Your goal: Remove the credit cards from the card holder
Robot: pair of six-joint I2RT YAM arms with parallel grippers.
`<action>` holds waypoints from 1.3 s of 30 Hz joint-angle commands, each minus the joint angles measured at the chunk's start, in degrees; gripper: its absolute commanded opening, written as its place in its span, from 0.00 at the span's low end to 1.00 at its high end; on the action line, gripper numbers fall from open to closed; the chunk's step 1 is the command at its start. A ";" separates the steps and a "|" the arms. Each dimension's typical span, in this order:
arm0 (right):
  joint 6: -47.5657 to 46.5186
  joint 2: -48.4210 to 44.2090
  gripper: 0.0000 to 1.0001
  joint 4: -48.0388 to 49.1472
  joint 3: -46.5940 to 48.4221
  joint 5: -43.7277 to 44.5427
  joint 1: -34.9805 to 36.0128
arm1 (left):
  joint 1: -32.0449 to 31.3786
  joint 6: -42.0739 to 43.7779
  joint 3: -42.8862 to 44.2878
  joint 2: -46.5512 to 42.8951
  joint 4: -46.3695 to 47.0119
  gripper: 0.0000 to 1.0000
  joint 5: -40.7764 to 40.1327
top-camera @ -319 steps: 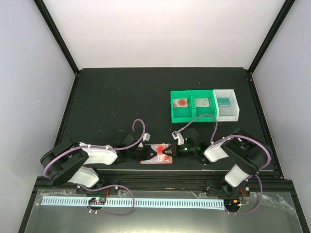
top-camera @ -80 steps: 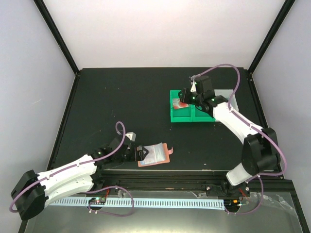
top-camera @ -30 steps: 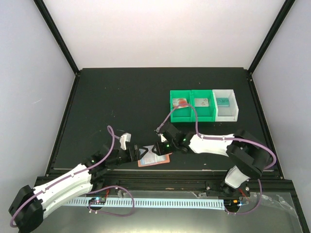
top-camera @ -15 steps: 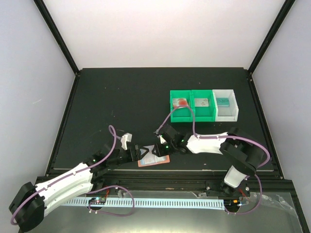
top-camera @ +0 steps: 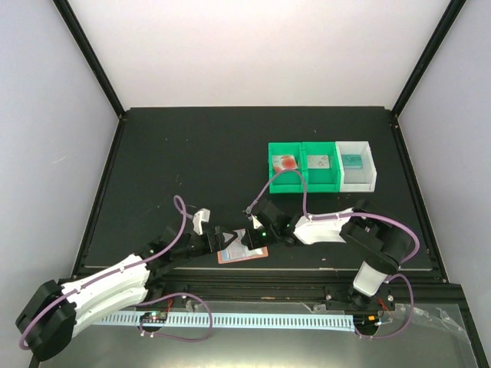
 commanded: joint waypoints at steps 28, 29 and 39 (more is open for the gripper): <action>2.59 1.78 0.01 4.25 -4.32 -1.46 0.33 | 0.25 -1.30 0.19 9.06 12.35 0.99 3.93; 2.68 1.73 0.01 4.41 -4.40 -1.57 0.33 | 0.26 -1.41 0.19 9.15 12.72 0.99 4.13; 3.87 1.43 0.01 6.19 -5.21 -2.69 0.34 | 0.32 -2.22 0.43 10.09 15.93 0.99 6.08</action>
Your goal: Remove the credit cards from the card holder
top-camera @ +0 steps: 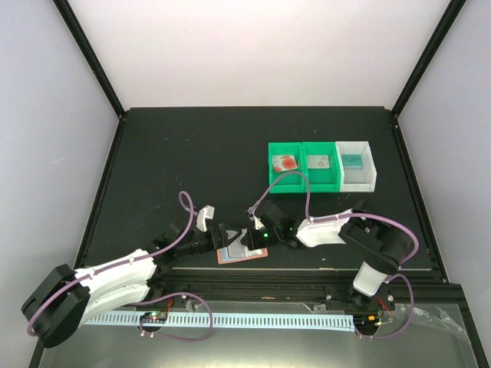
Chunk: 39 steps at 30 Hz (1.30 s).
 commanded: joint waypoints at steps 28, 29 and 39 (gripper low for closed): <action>3.06 -3.99 0.12 2.03 -3.94 0.53 0.48 | -0.92 -5.17 2.38 7.96 14.90 0.99 8.70; 2.74 -4.20 0.13 1.88 -4.16 1.16 0.44 | -1.03 -5.22 2.44 8.23 15.08 0.99 8.55; -0.21 -10.69 0.18 -2.54 -5.49 6.17 -0.05 | -1.74 -6.02 4.23 11.11 16.89 0.99 9.33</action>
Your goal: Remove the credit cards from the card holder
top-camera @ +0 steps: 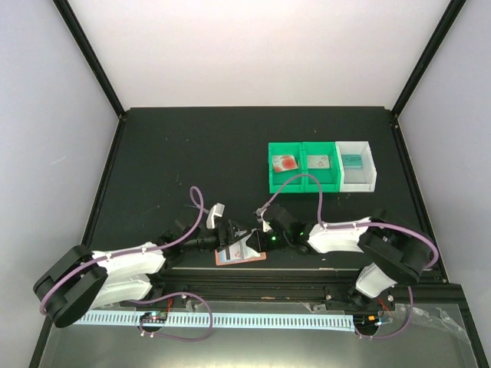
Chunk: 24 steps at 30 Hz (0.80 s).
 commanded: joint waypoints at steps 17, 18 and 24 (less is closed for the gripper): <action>-6.77 -17.68 0.20 -15.44 0.40 8.90 -3.19 | -1.47 4.10 6.16 -2.47 -8.25 0.93 -4.64; -6.75 -17.14 0.20 -15.30 0.77 8.13 -3.21 | -1.42 4.38 6.13 -2.76 -9.49 0.92 -5.17; -4.96 -13.78 0.19 -11.21 1.06 2.40 -3.10 | -0.86 3.53 2.57 -1.92 -7.73 0.85 -6.42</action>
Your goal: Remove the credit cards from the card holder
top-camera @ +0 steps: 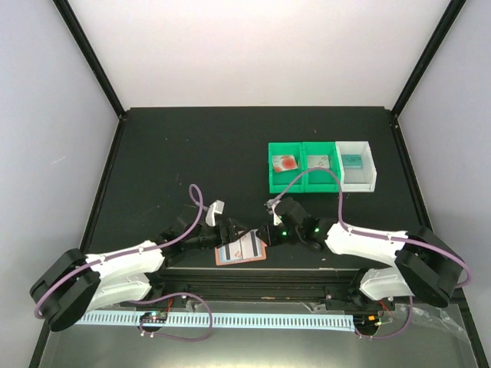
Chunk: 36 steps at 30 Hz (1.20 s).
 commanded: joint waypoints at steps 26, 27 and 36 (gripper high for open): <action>1.58 15.08 0.11 7.50 -1.92 -4.45 -0.06 | 0.72 1.13 -1.34 14.98 6.91 0.77 -0.26; 1.54 15.16 0.10 7.51 -2.11 -4.35 -0.04 | 0.76 1.19 -1.36 14.94 6.78 0.78 -0.54; 1.42 12.52 0.10 5.98 -1.68 -3.43 -0.04 | 0.77 2.37 -0.68 10.29 1.48 0.76 -2.32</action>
